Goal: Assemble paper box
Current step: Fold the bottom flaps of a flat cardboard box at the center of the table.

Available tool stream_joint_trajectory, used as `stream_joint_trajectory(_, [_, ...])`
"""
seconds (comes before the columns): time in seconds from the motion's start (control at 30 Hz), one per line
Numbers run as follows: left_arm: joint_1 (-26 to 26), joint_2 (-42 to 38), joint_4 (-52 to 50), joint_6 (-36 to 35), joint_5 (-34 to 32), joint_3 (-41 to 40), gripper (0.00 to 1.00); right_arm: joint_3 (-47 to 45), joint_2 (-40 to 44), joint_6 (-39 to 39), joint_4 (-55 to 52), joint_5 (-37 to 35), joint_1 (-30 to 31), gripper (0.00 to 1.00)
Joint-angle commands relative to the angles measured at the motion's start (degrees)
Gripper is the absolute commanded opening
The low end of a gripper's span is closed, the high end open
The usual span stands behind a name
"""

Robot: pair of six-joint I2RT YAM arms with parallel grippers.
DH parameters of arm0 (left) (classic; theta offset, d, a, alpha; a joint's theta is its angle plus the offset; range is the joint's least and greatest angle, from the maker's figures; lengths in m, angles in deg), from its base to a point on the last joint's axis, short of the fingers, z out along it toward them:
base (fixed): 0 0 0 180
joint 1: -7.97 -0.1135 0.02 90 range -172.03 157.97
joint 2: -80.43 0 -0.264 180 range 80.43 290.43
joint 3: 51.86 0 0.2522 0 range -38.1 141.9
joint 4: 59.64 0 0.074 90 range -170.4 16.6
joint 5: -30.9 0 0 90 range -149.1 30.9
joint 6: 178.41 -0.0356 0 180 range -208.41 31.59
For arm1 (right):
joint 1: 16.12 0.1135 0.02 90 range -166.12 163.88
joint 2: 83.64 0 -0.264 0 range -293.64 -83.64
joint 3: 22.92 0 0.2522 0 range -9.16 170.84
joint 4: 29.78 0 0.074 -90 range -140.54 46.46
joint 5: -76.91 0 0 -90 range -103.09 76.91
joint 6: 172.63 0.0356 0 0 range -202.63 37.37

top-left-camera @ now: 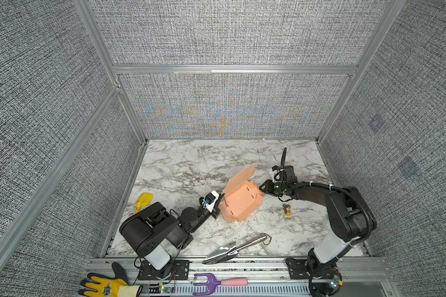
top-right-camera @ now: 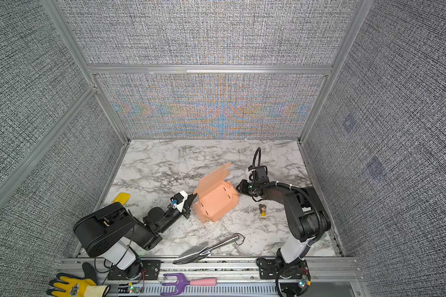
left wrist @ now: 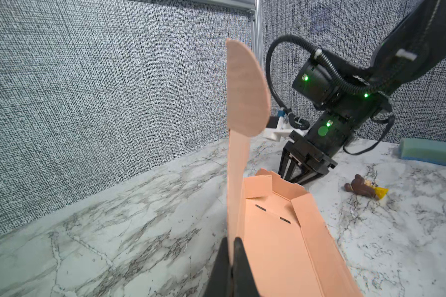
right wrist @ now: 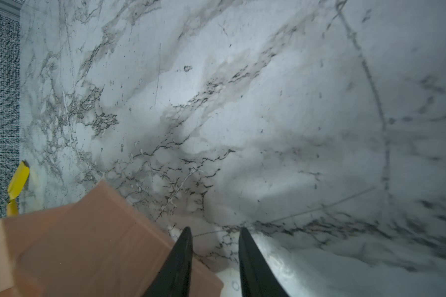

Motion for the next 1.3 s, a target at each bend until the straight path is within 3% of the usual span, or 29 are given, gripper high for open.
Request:
stream_joint_trajectory(0.0, [0.02,-0.50,-1.06,-1.50,0.87,0.48,0.00,-0.46,-1.72,1.28,4.14,5.08,-0.09,0.34])
stream_joint_trajectory(0.8, [0.02,6.54,3.96,0.64,-1.38,-0.58,0.00,-8.55,-0.71,8.28,20.91,16.22,0.53,0.34])
stream_joint_trajectory(1.27, [0.03,7.65,7.91,0.82,-2.04,-1.56,0.00,-14.65,2.85,11.34,28.59,19.55,0.80,0.41])
